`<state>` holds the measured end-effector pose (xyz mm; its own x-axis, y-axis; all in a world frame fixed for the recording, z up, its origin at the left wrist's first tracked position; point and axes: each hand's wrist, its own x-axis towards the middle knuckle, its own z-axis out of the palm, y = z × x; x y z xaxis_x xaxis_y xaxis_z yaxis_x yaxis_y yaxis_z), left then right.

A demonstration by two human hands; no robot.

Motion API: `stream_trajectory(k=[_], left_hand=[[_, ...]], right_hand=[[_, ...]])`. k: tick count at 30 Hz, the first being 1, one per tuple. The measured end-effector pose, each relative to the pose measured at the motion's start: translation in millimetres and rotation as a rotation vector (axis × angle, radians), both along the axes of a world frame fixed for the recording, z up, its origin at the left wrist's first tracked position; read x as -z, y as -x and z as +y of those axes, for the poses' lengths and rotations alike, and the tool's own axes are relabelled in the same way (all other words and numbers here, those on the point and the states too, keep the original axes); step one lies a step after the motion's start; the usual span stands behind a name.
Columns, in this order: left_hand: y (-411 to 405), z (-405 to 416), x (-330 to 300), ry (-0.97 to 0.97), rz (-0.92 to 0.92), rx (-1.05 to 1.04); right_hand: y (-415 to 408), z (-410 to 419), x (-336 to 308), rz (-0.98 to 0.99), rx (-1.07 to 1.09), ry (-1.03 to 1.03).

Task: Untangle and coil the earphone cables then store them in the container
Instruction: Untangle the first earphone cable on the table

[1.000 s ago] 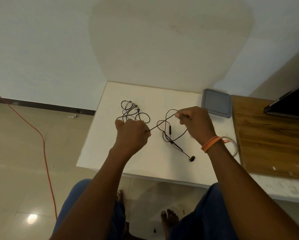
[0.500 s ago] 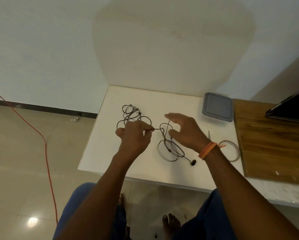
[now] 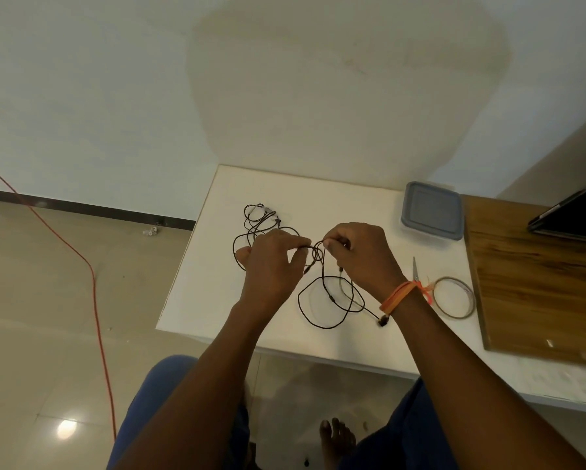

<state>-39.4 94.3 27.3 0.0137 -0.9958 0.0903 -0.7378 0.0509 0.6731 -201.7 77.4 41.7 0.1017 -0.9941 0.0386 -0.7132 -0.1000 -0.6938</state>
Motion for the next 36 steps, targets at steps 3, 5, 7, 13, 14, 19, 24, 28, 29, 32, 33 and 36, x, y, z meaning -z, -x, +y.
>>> stream_trajectory(k=[3,5,7,13,14,19,24,28,29,32,33,36], left_hand=[[-3.9,-1.9,-1.9,-0.035,0.122,-0.053],[-7.0,-4.4,-3.9,-0.104,0.375,-0.140],[-8.7,-5.3,-12.9,-0.195,0.739,-0.244],[-22.7,-15.1,-21.7,-0.423,1.415,-0.314],[-26.2,-17.6,-17.4,-0.444,1.510,-0.358],[-39.9,-18.0,8.2,-0.663,1.439,-0.651],[-37.1,-17.1,10.9,-0.982,1.279,-0.580],[-22.0,-7.5,-6.4,-1.088,1.219,-0.395],[-19.4,-6.6,-9.0,-1.048,1.146,-0.356],[-13.6,-7.9,-18.2,-0.929,0.977,-0.211],[-12.0,-8.0,-22.3,-0.926,0.977,-0.167],[-6.4,-5.6,-27.3,-0.909,0.925,-0.134]], right_hand=[[4.1,-1.9,0.5,-0.008,0.035,-0.005],[7.3,-3.9,1.6,-0.011,0.097,-0.012],[10.8,-5.6,4.5,-0.006,0.151,-0.045],[16.0,-8.5,11.2,0.037,0.215,-0.188],[16.6,-8.7,10.2,0.035,0.225,-0.191],[14.5,-9.1,-4.8,-0.209,0.319,-0.265],[13.7,-7.3,-10.8,-0.458,0.256,-0.440],[11.7,-6.2,-11.4,-0.478,0.167,-0.436],[11.7,-5.9,-11.7,-0.487,0.149,-0.421],[12.0,-4.6,-13.0,-0.464,0.101,-0.379],[11.6,-3.5,-13.7,-0.441,0.074,-0.377],[7.7,0.8,-14.0,-0.391,-0.019,-0.388]])
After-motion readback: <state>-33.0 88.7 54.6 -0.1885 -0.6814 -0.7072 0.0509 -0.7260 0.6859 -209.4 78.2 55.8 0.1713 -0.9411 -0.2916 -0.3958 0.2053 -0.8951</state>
